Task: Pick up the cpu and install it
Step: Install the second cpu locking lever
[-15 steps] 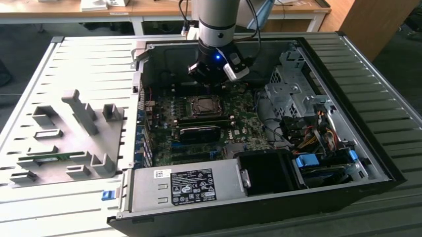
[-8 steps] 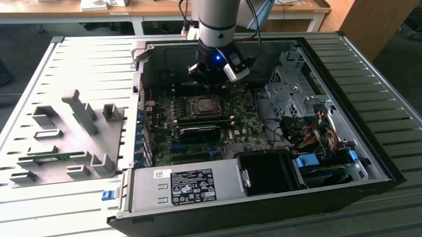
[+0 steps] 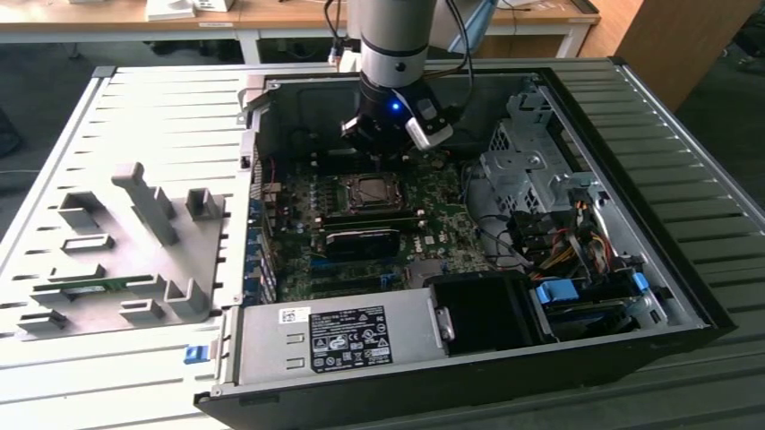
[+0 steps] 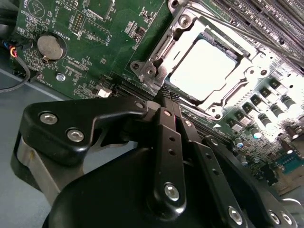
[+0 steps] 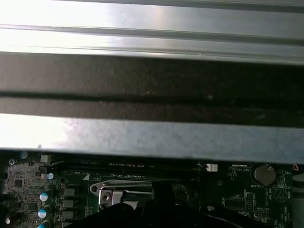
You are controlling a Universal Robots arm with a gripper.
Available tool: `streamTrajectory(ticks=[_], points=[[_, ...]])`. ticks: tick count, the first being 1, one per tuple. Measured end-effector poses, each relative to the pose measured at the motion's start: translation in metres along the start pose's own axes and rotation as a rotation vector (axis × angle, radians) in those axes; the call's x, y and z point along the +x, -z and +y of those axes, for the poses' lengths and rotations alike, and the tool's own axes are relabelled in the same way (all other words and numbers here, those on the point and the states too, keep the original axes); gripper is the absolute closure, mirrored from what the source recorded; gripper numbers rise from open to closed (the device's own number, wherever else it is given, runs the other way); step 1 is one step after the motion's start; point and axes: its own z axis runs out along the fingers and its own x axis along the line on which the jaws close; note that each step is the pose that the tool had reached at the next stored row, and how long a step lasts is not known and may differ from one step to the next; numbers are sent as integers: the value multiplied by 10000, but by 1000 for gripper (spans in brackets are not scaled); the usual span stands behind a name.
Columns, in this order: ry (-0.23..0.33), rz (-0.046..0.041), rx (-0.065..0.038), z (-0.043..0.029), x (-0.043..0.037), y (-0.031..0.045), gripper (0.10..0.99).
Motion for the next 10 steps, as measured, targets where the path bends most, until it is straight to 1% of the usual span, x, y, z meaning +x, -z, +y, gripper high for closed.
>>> streamTrajectory(ticks=[10], points=[[0,3,22,-21,0,3,980]])
